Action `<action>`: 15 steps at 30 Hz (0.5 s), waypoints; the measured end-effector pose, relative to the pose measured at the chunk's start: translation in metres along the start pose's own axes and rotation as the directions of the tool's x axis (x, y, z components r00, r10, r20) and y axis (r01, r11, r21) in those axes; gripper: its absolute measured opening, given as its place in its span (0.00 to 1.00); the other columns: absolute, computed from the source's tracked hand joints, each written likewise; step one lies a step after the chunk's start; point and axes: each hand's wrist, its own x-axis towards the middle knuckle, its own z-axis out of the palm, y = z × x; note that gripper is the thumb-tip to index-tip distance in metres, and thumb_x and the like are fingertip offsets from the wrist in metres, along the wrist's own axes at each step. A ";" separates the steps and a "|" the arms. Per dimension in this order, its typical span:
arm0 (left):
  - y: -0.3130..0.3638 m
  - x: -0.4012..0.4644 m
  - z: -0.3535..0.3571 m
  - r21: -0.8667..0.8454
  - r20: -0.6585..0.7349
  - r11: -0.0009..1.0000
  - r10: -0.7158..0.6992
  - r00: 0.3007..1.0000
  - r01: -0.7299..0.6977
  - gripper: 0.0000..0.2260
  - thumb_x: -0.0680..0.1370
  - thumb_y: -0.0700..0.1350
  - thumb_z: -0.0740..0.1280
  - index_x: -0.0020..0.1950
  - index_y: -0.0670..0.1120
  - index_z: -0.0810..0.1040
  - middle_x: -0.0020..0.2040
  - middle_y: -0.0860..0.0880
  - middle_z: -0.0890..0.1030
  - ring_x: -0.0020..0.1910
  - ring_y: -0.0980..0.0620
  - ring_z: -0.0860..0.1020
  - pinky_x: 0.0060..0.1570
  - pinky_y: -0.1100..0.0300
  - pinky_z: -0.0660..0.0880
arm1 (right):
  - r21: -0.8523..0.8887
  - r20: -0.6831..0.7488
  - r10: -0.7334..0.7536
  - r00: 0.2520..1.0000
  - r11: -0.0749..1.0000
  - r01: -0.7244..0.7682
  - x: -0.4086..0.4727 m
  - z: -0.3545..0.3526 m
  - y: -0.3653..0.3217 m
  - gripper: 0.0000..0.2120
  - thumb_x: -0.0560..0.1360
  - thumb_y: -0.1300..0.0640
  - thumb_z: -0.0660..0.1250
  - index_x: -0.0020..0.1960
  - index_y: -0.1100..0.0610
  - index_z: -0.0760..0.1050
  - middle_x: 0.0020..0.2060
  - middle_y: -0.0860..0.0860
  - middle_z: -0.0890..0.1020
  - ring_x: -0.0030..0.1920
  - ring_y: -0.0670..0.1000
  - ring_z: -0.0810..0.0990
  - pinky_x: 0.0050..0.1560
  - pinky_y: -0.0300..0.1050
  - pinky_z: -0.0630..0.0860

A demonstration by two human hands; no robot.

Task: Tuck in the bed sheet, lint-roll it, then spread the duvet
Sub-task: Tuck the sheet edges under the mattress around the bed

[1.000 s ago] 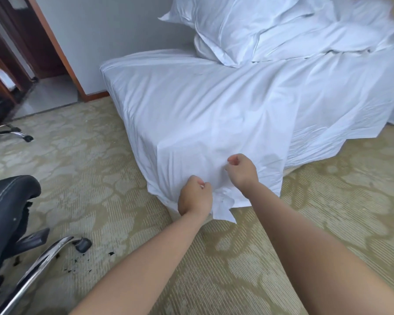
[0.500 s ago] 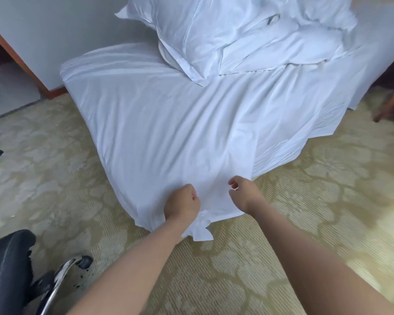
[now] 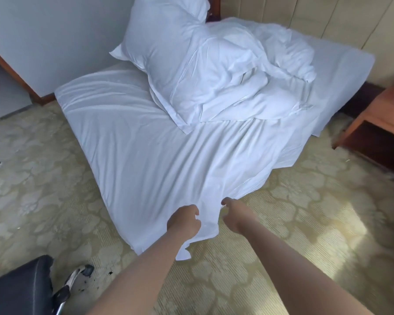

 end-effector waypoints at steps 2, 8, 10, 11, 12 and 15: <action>0.006 0.009 -0.006 -0.010 0.005 1.000 -0.002 1.000 0.002 0.15 0.78 0.43 0.59 0.64 0.51 0.72 0.61 0.52 0.74 0.57 0.51 0.74 0.47 0.62 0.69 | -0.042 0.004 -0.007 1.000 0.999 0.007 0.007 -0.017 0.000 0.21 0.79 0.59 0.58 0.72 0.53 0.65 0.67 0.51 0.71 0.64 0.54 0.73 0.59 0.46 0.72; 0.018 0.054 -0.027 -0.029 0.042 1.000 -0.007 0.999 0.008 0.14 0.78 0.44 0.59 0.63 0.52 0.72 0.61 0.53 0.74 0.58 0.51 0.75 0.50 0.61 0.70 | -0.107 0.044 0.010 0.999 0.994 -0.005 0.046 -0.051 -0.004 0.20 0.79 0.58 0.58 0.71 0.52 0.65 0.67 0.50 0.71 0.64 0.53 0.73 0.62 0.48 0.70; 0.023 0.075 -0.034 -0.036 0.055 0.999 -0.012 0.998 0.014 0.14 0.78 0.44 0.60 0.63 0.52 0.72 0.62 0.52 0.74 0.58 0.51 0.75 0.52 0.60 0.72 | -0.124 0.039 0.010 0.999 0.992 -0.005 0.063 -0.060 -0.005 0.20 0.79 0.58 0.59 0.71 0.52 0.66 0.65 0.51 0.72 0.63 0.53 0.73 0.62 0.48 0.71; 0.026 0.085 -0.036 -0.041 0.064 0.999 -0.012 0.998 0.015 0.14 0.78 0.44 0.60 0.63 0.52 0.72 0.62 0.52 0.74 0.58 0.51 0.75 0.52 0.60 0.72 | -0.145 0.046 0.004 0.999 0.989 0.003 0.072 -0.064 -0.005 0.20 0.79 0.58 0.59 0.70 0.52 0.66 0.65 0.51 0.73 0.63 0.53 0.74 0.62 0.47 0.71; 0.029 0.093 -0.039 -0.045 0.080 0.999 -0.015 0.997 0.019 0.14 0.78 0.44 0.60 0.63 0.51 0.72 0.62 0.52 0.74 0.58 0.51 0.75 0.52 0.60 0.72 | -0.165 0.063 0.000 0.998 0.986 0.011 0.079 -0.069 -0.005 0.20 0.79 0.58 0.59 0.70 0.52 0.66 0.65 0.51 0.73 0.62 0.52 0.74 0.62 0.47 0.71; 0.044 0.115 -0.045 -0.030 0.102 0.999 -0.030 0.994 0.033 0.15 0.78 0.43 0.60 0.64 0.51 0.72 0.63 0.52 0.74 0.59 0.51 0.75 0.54 0.59 0.73 | -0.203 0.108 -0.028 0.994 0.978 0.050 0.103 -0.088 0.000 0.20 0.80 0.58 0.57 0.71 0.52 0.65 0.66 0.50 0.71 0.63 0.52 0.73 0.61 0.45 0.70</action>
